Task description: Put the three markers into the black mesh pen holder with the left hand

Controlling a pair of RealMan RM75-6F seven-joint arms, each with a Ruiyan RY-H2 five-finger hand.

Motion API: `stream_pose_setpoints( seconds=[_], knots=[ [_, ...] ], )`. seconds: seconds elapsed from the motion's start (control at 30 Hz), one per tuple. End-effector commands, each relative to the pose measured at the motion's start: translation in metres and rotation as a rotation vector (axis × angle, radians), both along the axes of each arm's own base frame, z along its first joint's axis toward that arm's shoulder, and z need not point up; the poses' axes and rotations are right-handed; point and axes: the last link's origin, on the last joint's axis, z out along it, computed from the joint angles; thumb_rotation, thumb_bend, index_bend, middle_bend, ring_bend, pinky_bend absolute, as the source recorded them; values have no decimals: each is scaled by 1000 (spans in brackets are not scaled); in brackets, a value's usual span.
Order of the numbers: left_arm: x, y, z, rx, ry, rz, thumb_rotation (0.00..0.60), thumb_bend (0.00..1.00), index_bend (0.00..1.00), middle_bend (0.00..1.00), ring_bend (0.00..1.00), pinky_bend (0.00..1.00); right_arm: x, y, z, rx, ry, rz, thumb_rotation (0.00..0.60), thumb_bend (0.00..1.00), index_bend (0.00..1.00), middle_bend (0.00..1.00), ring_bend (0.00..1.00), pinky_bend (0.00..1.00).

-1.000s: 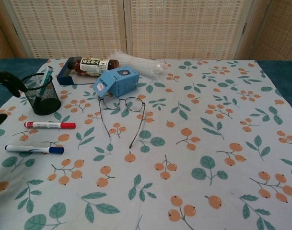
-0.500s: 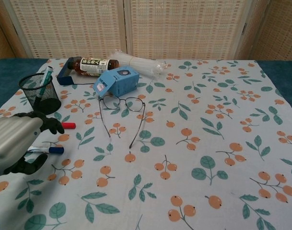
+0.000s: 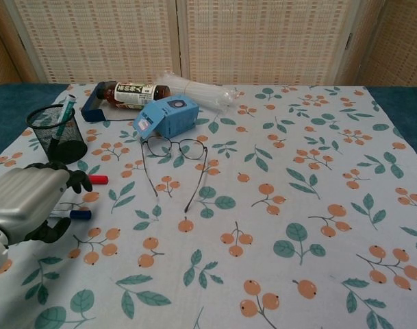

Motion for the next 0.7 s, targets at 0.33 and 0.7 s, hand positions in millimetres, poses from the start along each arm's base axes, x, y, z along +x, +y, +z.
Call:
stream_pose_setpoints(
  seconds=[0.33,0.7],
  knots=[
    [-5,1,-8,-2,50,49,600,389,244,252,100,135,-1,0,1,-4,-3,-5,600,99,256,122,251,163],
    [-12,9,-17,-1,71,76,600,392,259,320,100,137,-4,0,4,-13,-8,-13,600,98,256,122,251,163]
  ],
)
